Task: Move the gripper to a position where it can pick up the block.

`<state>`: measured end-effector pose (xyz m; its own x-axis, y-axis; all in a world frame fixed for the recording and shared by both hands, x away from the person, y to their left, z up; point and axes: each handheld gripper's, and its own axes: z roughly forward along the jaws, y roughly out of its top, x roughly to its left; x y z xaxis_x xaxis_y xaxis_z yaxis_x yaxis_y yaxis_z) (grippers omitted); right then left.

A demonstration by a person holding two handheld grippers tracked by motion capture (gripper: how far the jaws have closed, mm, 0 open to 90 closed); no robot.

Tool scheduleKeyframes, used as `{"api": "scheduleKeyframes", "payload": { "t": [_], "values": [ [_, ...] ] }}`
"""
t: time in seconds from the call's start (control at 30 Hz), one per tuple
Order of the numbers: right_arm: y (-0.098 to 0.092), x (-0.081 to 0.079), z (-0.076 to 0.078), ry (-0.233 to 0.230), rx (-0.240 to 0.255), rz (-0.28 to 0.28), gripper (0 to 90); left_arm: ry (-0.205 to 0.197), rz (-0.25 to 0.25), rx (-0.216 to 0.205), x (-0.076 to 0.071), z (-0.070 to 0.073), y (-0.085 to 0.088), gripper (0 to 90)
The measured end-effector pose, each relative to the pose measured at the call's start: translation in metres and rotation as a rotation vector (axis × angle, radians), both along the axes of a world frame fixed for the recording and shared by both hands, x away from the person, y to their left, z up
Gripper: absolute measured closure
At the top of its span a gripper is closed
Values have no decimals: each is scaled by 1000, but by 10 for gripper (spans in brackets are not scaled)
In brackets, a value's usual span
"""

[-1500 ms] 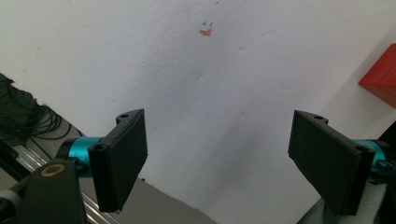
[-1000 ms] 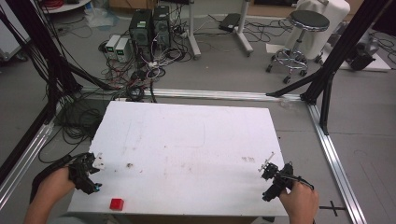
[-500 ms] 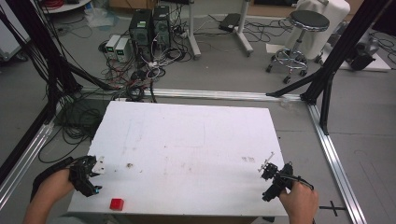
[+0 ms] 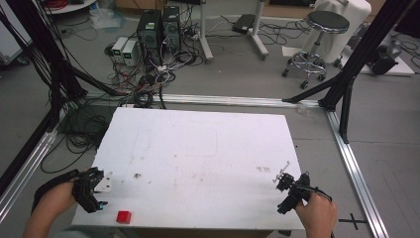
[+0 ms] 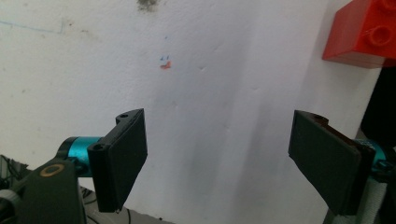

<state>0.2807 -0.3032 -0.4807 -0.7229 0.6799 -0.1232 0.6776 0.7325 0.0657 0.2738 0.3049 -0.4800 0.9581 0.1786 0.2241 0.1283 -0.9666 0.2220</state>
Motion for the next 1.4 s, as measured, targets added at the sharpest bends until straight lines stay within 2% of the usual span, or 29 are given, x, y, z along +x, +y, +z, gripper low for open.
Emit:
{"api": "scheduleKeyframes", "payload": {
  "t": [0.3, 0.5, 0.73, 0.93, 1.1, 1.4],
  "values": [
    [2, 1, 1, 2, 4, 10, 24, 26, -87, 12, -8, 3, -5, 210],
    [2, 1, 1, 2, 5, 8, 23, 31, -101, 20, -11, 3, -9, 212],
    [2, 1, 1, 3, 5, 9, 24, 60, -152, 12, -18, 6, -15, 215],
    [3, 1, 2, -2, 7, 9, 23, 101, -176, 9, -24, 5, -22, 223],
    [3, 1, 3, -2, 9, 9, 24, 133, -203, 19, -27, 2, -29, 223],
    [3, 1, 2, -2, 10, 9, 24, 150, -239, 49, -29, -5, -42, 223]
  ]
}}
